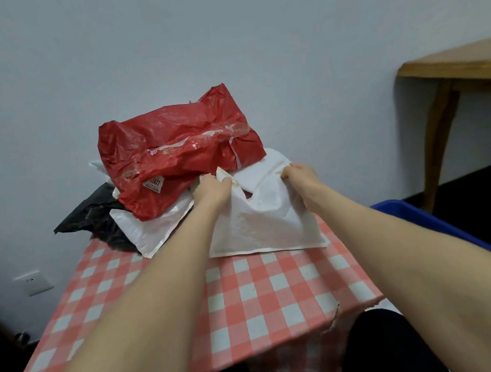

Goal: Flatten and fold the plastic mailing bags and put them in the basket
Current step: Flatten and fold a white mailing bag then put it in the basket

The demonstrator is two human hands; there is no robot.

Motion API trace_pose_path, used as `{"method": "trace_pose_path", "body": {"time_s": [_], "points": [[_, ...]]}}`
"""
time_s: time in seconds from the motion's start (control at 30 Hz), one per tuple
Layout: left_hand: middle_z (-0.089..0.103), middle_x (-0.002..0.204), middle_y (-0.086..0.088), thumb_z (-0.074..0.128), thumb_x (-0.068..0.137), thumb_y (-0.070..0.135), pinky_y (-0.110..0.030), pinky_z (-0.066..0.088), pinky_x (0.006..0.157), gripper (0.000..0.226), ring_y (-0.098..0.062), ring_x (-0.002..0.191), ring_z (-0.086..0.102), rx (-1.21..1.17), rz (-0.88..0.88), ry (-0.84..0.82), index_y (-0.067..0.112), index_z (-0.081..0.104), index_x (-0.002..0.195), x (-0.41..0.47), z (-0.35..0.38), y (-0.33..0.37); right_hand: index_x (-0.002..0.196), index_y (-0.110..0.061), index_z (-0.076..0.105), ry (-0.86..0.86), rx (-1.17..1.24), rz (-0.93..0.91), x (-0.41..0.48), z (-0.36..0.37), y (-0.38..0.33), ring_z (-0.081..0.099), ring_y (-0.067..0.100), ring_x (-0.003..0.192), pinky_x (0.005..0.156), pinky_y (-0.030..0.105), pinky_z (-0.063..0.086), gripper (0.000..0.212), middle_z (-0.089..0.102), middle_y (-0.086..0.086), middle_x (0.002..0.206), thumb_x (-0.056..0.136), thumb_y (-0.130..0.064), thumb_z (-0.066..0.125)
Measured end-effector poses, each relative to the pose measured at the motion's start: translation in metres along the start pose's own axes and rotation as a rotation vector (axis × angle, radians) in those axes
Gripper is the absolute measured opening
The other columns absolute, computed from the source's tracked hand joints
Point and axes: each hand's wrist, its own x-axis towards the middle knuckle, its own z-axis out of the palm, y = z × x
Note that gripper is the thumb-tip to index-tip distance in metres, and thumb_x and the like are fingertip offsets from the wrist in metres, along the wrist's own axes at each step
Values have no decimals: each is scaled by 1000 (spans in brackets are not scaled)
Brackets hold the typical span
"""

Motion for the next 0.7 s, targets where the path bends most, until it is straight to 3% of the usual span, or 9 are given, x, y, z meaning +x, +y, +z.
{"method": "trace_pose_path", "body": {"time_s": [0.07,0.13,0.23,0.4,0.5,0.7], "points": [[57,127,-5,52,88,30,-38,46,96,45,-28,116,54,-108,-4,14,14,53,130,-2,3,0,74,-19,48,-8,-3,2,1,-3,3,37,17,63,53,26,26,12,42,0,71,84,-13,54],[57,125,-4,56,87,27,-36,45,96,44,-26,115,54,-186,5,18,16,52,130,-2,5,-2,78,-19,54,-30,14,-17,3,-4,6,44,14,60,51,24,33,10,50,-1,71,85,-22,61],[60,118,-2,59,84,24,-35,46,91,36,-24,108,56,-257,26,22,17,58,120,1,8,-8,91,-13,65,-33,90,-59,5,-3,9,59,15,74,61,21,46,13,64,0,80,87,-25,65],[61,114,-4,62,87,24,-28,43,78,34,-20,98,56,-302,38,89,9,59,117,5,7,-13,101,-2,66,67,162,-43,9,0,10,57,17,78,66,25,44,24,65,4,90,87,-22,65],[59,117,-7,57,92,26,-26,39,79,32,-24,107,56,-256,21,179,4,56,116,6,2,-14,91,-11,64,177,210,-27,11,-2,9,56,18,80,65,24,44,13,64,4,93,88,-24,64],[60,117,-12,55,94,25,-37,46,91,29,-30,107,58,-334,-34,260,3,54,113,5,-5,-19,92,-5,62,289,289,2,11,-8,7,53,18,81,71,25,42,13,60,4,90,92,-18,59]]}}
